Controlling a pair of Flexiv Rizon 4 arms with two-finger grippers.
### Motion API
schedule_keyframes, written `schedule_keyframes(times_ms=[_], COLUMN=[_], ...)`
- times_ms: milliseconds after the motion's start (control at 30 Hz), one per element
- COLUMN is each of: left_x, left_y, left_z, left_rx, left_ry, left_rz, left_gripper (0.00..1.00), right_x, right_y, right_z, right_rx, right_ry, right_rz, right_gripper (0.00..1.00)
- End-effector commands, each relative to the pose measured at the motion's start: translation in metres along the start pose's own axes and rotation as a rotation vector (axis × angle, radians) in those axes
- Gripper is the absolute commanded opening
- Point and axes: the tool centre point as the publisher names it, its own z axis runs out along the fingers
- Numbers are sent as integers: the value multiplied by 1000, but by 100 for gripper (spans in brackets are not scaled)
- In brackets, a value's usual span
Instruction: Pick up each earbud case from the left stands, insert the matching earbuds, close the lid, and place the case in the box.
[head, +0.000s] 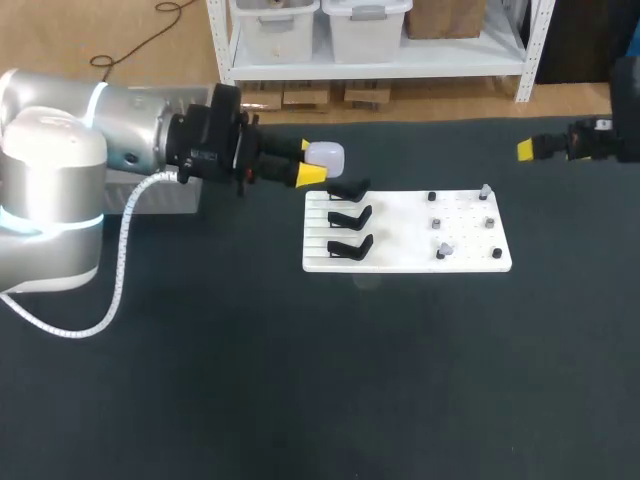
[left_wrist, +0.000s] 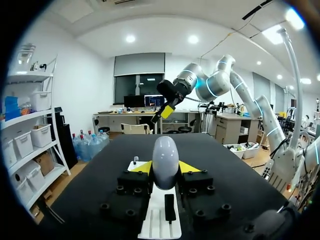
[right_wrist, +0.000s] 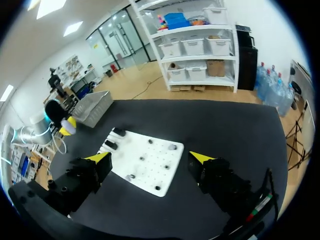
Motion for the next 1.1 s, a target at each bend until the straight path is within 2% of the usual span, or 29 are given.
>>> schedule_keyframes(times_ms=[33, 467, 1100], left_x=[5, 7, 9], left_y=[-2, 1, -6], left_z=[3, 11, 13], left_rx=[-1, 80, 89], left_ry=[-16, -32, -55], left_rz=[3, 25, 36], left_gripper=[0, 0, 0], right_x=[0, 18, 37], right_y=[22, 82, 125], right_z=[-12, -20, -2], right_rx=[-12, -55, -92], right_ry=[10, 51, 109], right_rz=[-17, -113, -160], right_gripper=[100, 100, 100])
